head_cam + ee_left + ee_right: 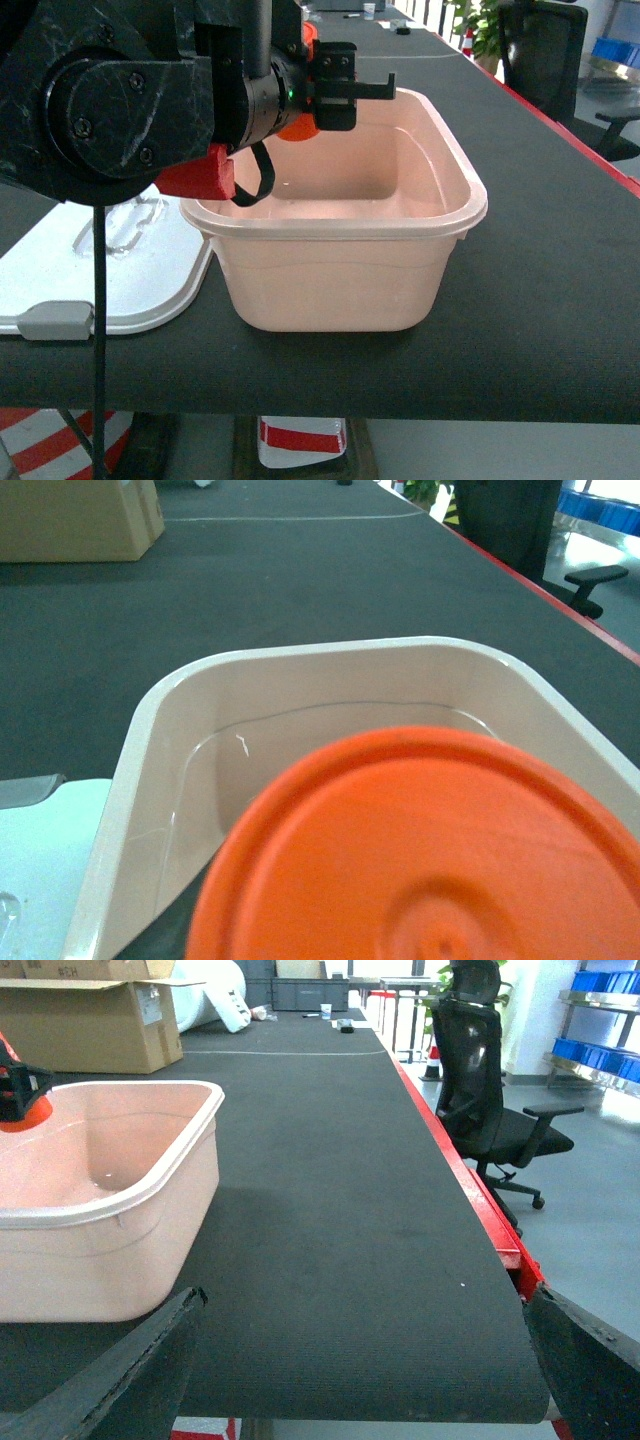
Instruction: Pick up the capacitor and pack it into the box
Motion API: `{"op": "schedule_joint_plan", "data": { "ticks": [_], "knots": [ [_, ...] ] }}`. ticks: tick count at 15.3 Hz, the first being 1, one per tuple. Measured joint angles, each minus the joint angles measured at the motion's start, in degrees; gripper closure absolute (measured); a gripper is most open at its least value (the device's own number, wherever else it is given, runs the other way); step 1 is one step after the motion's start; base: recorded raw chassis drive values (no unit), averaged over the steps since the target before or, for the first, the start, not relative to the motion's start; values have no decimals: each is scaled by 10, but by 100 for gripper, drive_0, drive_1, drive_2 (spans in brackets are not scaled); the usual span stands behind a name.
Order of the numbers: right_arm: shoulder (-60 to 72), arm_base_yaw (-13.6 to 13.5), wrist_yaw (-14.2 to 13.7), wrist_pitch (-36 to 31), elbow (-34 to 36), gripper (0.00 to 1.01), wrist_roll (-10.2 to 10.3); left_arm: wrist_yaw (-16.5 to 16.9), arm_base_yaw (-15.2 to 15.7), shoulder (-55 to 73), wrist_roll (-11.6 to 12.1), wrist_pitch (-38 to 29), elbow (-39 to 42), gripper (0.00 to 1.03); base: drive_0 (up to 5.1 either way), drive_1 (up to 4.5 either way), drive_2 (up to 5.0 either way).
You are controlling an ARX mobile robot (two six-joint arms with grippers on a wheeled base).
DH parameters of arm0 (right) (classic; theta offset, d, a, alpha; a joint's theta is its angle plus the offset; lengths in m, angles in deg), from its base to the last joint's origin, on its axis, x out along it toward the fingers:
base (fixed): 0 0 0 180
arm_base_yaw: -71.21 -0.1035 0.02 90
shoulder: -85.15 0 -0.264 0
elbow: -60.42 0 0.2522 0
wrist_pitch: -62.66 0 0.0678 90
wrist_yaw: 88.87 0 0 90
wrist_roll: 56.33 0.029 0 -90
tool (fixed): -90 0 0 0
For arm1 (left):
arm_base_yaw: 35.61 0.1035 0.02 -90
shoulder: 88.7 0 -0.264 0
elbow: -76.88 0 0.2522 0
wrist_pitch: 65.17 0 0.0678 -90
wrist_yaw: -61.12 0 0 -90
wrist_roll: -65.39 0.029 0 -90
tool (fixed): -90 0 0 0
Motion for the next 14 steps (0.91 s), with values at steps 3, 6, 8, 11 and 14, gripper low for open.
{"op": "schedule_joint_plan", "data": {
  "ticks": [3,6,8,11,14],
  "knots": [
    [0,0,0,0,0,3,0,5,6,-7,-13,-23,2,29,0,0,0],
    [0,0,0,0,0,3,0,16,43,-57,-12,-49,52,5,0,0,0],
    [0,0,0,0,0,3,0,31,107,-110,-7,-65,91,5,0,0,0],
    [0,0,0,0,0,3,0,52,223,-123,8,-78,121,5,0,0,0],
    [0,0,0,0,0,3,0,70,275,-24,23,-61,104,5,0,0,0]
  ]
}}
